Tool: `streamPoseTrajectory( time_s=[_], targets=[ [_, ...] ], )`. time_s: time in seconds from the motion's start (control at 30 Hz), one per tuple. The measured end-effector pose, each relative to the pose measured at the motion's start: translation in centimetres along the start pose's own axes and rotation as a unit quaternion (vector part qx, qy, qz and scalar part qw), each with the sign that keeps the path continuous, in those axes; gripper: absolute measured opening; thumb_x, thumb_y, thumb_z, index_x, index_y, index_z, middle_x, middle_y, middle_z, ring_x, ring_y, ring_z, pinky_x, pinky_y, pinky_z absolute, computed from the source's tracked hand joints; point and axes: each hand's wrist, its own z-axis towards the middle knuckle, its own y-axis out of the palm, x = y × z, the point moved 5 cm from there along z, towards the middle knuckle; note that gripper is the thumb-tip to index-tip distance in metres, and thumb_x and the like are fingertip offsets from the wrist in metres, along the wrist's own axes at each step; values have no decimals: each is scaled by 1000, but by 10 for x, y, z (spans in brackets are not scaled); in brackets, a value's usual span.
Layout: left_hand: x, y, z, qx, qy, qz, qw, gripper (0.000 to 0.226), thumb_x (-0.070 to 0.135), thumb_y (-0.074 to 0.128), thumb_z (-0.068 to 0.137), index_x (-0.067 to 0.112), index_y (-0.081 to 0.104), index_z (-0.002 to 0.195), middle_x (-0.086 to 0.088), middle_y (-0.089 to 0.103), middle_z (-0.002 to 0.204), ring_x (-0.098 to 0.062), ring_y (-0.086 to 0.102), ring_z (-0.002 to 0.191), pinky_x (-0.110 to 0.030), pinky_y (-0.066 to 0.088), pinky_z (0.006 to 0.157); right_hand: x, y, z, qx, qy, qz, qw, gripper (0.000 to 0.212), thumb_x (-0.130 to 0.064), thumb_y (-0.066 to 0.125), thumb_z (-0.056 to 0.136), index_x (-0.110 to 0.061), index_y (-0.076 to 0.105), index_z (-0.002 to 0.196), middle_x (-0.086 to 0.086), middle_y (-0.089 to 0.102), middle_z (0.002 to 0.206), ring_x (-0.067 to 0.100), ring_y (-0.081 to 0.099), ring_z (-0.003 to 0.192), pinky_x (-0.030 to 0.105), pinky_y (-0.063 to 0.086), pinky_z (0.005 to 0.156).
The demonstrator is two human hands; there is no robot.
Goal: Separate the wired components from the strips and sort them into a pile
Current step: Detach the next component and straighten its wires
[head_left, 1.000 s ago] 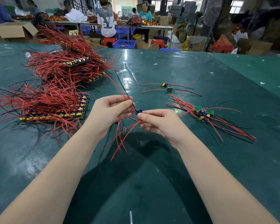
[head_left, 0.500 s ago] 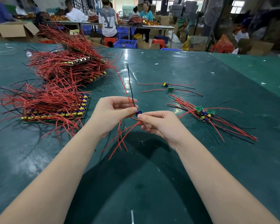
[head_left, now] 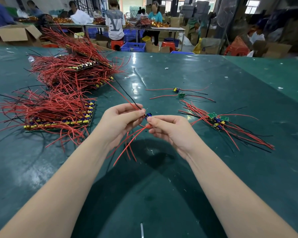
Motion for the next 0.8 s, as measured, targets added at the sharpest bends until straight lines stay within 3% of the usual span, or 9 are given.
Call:
streamPoseTrajectory(
  time_s=[0.1,0.27,0.37,0.47,0.6,0.8],
  targets=[
    [-1,0,0,-10,-6,-6,1000,8,1,60,90,4,68,90,-5,71,78,-8,65,65,-16,55,67,-1,-1,0,2,8,-10,1000,6,-17,73,83,-14,76,79,4,74,77,9,66,64,18,52,62],
    [-3,2,2,-19,-21,14,999,19,9,50,97,9,69,96,0,69,71,-7,62,63,-17,55,68,0,0,-1,-11,14,-51,999,6,-18,72,84,-17,76,80,1,74,77,9,67,65,18,53,63],
    [-1,0,2,-33,-33,23,999,21,9,50,98,9,68,89,0,65,69,-9,63,66,-20,57,72,0,-1,-1,-13,17,-62,998,5,-19,73,84,-17,76,80,1,75,79,10,68,66,18,53,63],
    [0,0,1,-59,-55,42,996,19,12,49,99,6,66,94,-3,68,82,-11,67,74,-22,57,76,0,-5,0,-3,26,-48,999,4,-18,72,84,-15,75,84,2,75,80,10,68,66,18,53,62],
    [-5,3,-6,-95,-112,142,979,22,20,51,98,5,68,96,-7,72,90,-12,69,74,-19,57,67,-2,-11,3,34,14,-4,999,9,-19,72,84,-17,73,93,2,76,86,10,69,67,18,52,62],
    [-15,9,-11,-140,-169,184,958,30,34,54,95,13,74,86,-4,76,89,-8,71,70,-15,54,61,-7,-15,3,56,-35,-23,998,11,-15,72,84,-19,71,94,0,75,91,7,63,57,16,49,58]
  ],
)
